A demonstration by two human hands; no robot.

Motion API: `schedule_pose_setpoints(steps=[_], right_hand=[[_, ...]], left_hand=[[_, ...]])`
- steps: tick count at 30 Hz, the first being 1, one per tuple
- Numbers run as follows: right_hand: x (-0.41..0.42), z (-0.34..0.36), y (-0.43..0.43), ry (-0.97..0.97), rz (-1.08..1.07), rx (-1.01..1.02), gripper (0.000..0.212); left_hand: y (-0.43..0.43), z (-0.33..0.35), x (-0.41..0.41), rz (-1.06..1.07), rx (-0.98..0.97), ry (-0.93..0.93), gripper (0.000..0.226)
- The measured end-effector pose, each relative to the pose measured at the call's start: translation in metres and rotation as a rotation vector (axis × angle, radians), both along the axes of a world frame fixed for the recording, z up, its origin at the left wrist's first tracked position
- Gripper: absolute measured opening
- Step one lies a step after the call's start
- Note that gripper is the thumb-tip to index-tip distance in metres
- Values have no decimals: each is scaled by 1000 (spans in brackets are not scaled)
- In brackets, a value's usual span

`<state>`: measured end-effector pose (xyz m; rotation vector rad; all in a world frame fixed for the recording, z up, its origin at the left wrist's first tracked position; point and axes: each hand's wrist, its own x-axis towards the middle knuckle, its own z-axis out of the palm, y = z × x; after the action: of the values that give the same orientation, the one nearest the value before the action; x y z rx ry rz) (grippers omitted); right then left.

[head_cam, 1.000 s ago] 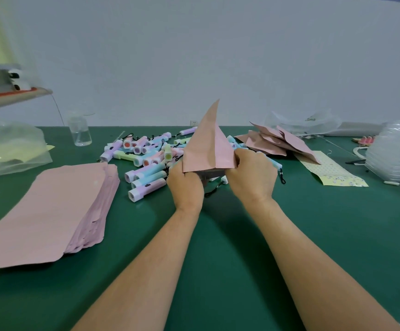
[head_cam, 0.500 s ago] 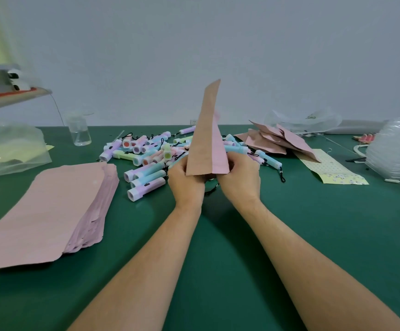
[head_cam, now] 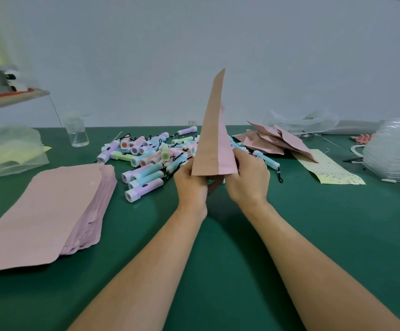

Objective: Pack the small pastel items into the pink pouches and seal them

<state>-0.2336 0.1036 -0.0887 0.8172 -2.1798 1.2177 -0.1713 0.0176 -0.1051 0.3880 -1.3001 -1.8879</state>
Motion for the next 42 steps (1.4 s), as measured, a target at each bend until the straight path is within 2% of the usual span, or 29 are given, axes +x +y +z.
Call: schedule_pose_setpoints(steps=[2,5,7,11,13,15,17,19,20,22,25,28,30,31,33,35,37,39,40,42], right_hand=[[3,3,1,30,-53,11,39],[3,9,6,121,-96,138,31],[3,16,9,214,-137,181,25],[4,27,13,301,-173,118,26],[6,28,12,357,-147,177,31],[8,26,10,407,-127,288,37],[9,26,8,429,-103,342,33],[9,28,9,448,-119,344,31],[8,30,10,456,-155,346,35],[6,31,13,442,-233,345,52],[5,30,13,387,-234,300,59],[1,28,14,330,-198,273,51],[-7,26,18,319,-196,241,47],[-12,24,21,341,-186,202,45],[-19,20,26,377,-133,106,46],[-22,18,29,416,-54,29,49],[-22,17,30,502,38,18,50],[-20,18,27,613,159,78,47],[-18,18,24,660,220,128,45],[-11,16,16,724,298,217,43]], left_hand=[[-2,0,0,58,-7,7,24],[-6,-1,5,205,-290,-55,29],[-9,-1,9,275,-438,-103,45],[-5,-4,6,251,-569,-289,74],[-2,-5,5,359,-746,-345,96],[-2,-4,6,419,-883,-321,113],[-3,-2,7,454,-936,-282,107],[-3,2,9,515,-927,-235,90],[-4,3,11,555,-918,-209,83],[-8,5,13,597,-890,-195,85],[-10,3,12,541,-839,-257,98],[-5,3,10,398,-844,-267,90],[-6,-1,9,196,-917,-253,84],[-7,-3,8,56,-911,-234,92],[-6,-4,10,-160,-711,-165,117],[-5,6,10,-179,-354,-73,142],[-12,15,10,-138,-74,5,156],[-26,18,12,-225,43,67,149],[-31,17,15,-292,95,102,138],[-41,14,18,-334,318,156,112]])
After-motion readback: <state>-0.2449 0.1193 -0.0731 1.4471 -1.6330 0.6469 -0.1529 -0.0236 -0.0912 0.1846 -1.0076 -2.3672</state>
